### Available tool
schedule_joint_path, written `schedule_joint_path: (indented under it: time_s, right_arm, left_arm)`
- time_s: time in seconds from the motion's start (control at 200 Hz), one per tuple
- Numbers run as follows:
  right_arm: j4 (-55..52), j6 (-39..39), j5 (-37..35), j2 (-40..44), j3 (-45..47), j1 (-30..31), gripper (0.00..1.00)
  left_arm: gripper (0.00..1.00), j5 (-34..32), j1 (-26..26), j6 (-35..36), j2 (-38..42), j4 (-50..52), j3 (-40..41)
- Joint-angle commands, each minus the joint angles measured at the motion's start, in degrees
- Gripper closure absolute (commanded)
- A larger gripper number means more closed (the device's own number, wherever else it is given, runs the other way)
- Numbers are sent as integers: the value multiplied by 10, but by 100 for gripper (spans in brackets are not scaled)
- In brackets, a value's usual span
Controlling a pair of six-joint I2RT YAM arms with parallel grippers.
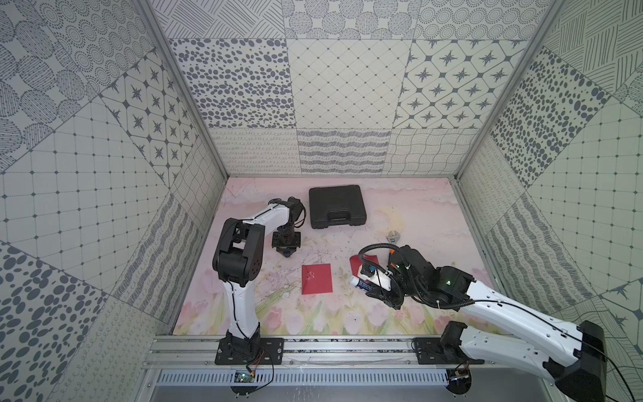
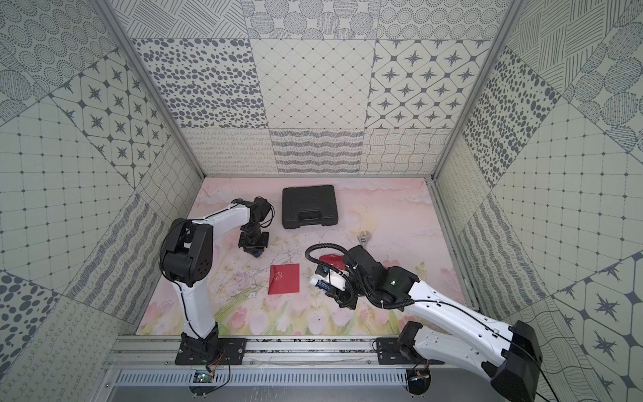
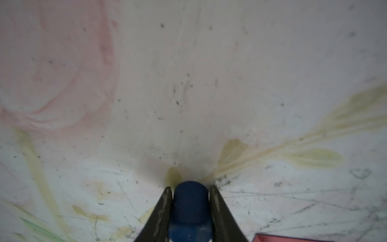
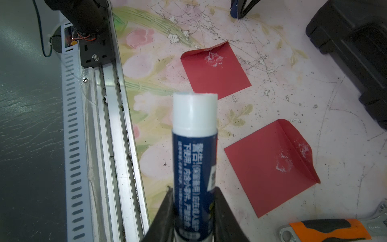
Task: Seal the envelope with a glue stick
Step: Place the lid at the center of the board.
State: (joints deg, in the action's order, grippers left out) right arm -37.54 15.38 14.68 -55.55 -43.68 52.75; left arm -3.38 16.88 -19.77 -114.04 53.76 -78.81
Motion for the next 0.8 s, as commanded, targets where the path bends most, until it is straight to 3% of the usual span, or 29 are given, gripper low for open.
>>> schedule_joint_path:
  time_s: [0.0, 0.605, 0.796]
  right_arm:
    - [16, -7, -1, -3, 1, 3, 100]
    - [19, -20, -12, 2, -9, 3, 100]
    - [29, -45, -26, 9, -26, 3, 100]
  left_arm:
    - [63, 13, -5, -11, -9, -57, 22]
    - [36, 28, -5, -14, 78, -43, 32]
    - [33, 61, -5, -17, 135, -32, 26]
